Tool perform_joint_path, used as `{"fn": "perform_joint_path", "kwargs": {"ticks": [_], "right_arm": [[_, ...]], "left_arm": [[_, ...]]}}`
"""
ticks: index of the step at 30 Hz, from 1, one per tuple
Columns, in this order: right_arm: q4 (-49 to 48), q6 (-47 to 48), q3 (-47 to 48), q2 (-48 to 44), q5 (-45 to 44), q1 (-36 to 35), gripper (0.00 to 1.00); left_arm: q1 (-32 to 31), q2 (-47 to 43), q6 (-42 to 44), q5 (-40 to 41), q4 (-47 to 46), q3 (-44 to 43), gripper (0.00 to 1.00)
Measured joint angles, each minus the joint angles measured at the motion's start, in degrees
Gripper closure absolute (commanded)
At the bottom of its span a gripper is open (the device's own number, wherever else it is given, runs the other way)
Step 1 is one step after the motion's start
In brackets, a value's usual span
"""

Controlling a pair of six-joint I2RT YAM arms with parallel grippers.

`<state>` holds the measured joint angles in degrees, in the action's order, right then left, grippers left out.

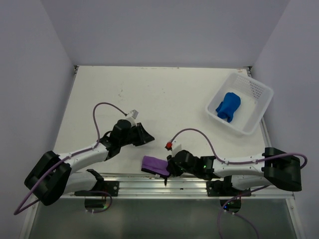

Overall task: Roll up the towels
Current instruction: Roll the towel

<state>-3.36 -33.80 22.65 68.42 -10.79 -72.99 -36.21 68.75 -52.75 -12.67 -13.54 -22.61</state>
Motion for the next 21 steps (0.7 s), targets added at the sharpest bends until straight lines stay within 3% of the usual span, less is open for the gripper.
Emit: {"fn": "perform_joint_path", "kwargs": {"ticks": [15,21], "right_arm": [[-0.3,1.0,3.0,5.1,-14.4,-0.8,1.0],[0.8,1.9,5.0,8.0,-23.1,-5.2,1.0]], "left_arm": [[0.2,0.4,1.6,-0.6,2.5,-3.5,0.73],[0.2,0.8,1.5,-1.0,2.5,-4.3,0.73]]}}
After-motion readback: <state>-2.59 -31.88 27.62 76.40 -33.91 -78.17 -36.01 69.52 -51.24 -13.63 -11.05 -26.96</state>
